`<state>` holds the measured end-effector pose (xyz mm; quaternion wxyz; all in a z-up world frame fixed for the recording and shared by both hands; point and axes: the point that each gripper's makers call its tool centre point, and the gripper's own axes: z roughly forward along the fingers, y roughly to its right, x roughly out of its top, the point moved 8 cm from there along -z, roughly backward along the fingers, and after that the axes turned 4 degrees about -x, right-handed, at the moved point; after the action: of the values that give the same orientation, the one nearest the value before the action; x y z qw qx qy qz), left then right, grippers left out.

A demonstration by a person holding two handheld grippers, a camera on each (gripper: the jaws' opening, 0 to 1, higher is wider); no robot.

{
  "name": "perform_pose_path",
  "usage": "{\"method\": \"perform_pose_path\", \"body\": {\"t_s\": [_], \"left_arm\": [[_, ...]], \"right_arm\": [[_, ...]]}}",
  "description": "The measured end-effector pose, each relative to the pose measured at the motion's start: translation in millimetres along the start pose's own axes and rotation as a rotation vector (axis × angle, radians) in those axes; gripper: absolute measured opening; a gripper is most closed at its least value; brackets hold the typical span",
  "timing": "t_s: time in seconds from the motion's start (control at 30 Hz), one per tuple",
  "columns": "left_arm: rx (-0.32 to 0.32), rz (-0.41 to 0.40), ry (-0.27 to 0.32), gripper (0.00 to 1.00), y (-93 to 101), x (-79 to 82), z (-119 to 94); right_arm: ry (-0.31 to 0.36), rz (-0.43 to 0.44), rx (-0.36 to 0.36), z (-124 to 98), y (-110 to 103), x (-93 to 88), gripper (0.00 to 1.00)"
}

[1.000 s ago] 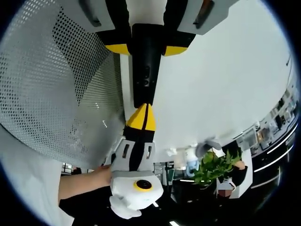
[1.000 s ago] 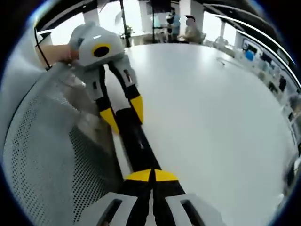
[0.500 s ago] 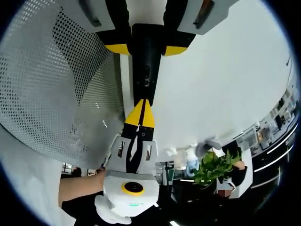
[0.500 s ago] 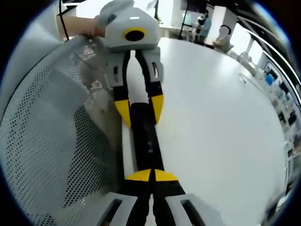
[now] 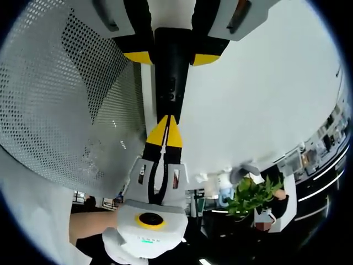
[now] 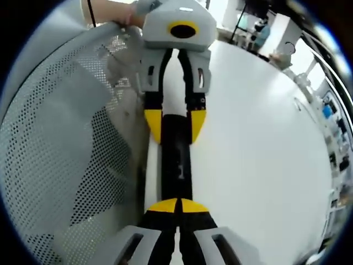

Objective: Press the specified remote control buttons in sequence, fully releasing each button before pressing the next.

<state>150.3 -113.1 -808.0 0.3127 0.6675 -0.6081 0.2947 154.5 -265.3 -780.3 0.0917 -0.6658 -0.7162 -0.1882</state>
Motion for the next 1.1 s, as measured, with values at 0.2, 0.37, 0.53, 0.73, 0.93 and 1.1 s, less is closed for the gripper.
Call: {"method": "perform_pose_path", "body": {"t_s": [0.2, 0.37, 0.53, 0.73, 0.93, 1.1], "left_arm": [[0.000, 0.001, 0.000, 0.25, -0.2, -0.1, 0], [-0.001, 0.002, 0.000, 0.25, 0.0, 0.1, 0], [0.000, 0.002, 0.001, 0.25, -0.1, 0.0, 0], [0.001, 0.000, 0.002, 0.25, 0.0, 0.0, 0], [0.001, 0.000, 0.001, 0.25, -0.2, -0.3, 0], [0.001, 0.000, 0.002, 0.25, -0.4, -0.4, 0]], "right_arm": [[0.007, 0.013, -0.004, 0, 0, -1.1, 0.00], [0.050, 0.065, -0.014, -1, -1, -4.9, 0.00], [0.115, 0.177, -0.012, -2, 0, -10.9, 0.00], [0.126, 0.205, -0.018, -2, -3, -9.4, 0.00], [0.111, 0.185, -0.044, -2, -2, -8.3, 0.07], [0.098, 0.148, -0.026, -1, -2, -5.7, 0.05]]}}
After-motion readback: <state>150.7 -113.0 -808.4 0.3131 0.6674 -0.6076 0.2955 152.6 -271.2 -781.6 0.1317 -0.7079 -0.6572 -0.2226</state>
